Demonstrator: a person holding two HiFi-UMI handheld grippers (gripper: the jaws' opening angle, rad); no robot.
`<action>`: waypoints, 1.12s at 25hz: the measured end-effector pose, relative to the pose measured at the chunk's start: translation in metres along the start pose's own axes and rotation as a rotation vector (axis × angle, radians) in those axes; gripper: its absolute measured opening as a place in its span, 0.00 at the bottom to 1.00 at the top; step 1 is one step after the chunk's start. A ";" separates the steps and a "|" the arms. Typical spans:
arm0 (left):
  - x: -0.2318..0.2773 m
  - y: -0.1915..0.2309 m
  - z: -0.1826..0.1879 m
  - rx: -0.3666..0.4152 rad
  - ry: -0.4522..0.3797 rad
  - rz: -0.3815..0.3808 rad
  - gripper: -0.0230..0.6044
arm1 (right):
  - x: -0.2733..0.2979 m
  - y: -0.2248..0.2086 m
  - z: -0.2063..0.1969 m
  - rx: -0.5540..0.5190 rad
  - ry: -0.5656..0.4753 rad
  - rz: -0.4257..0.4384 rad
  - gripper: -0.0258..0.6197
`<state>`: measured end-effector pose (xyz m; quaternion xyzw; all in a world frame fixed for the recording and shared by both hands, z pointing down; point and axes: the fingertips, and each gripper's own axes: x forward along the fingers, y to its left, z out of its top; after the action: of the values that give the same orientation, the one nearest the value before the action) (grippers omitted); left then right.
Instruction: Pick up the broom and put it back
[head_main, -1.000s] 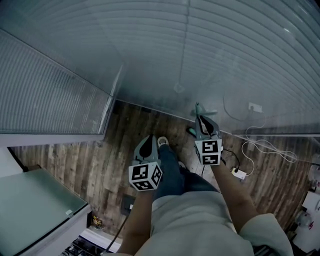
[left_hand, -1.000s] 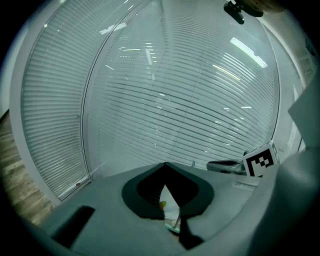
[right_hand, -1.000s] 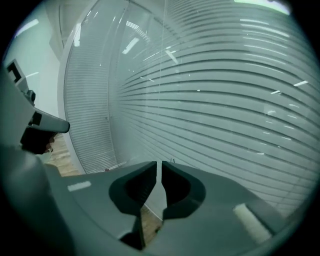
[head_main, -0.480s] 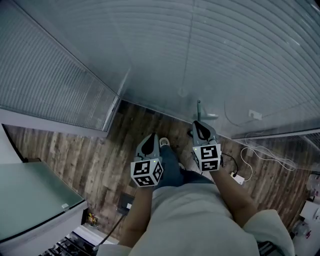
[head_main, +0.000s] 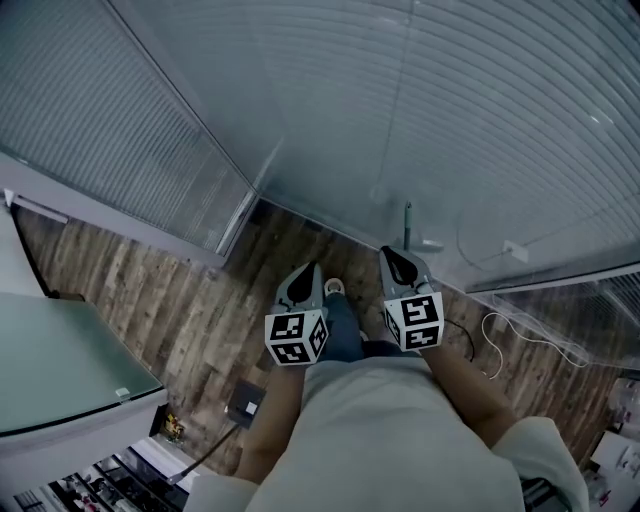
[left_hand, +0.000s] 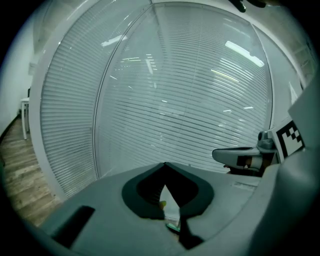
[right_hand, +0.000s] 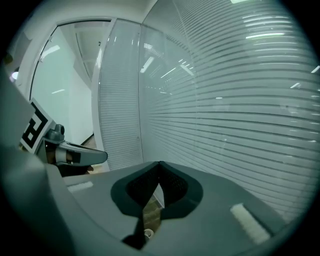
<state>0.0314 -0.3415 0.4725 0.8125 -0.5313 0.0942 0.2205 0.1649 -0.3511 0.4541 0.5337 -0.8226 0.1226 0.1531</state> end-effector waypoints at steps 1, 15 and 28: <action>-0.004 0.000 0.000 0.001 -0.002 0.004 0.04 | -0.003 0.004 0.002 -0.003 -0.005 0.012 0.05; -0.040 0.001 -0.003 0.010 -0.023 0.038 0.04 | -0.019 0.052 0.016 0.000 -0.020 0.182 0.05; -0.045 0.003 -0.001 0.016 -0.032 0.046 0.04 | -0.020 0.067 0.017 -0.029 -0.015 0.229 0.05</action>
<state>0.0094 -0.3047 0.4567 0.8031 -0.5526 0.0906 0.2036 0.1093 -0.3137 0.4283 0.4346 -0.8812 0.1231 0.1397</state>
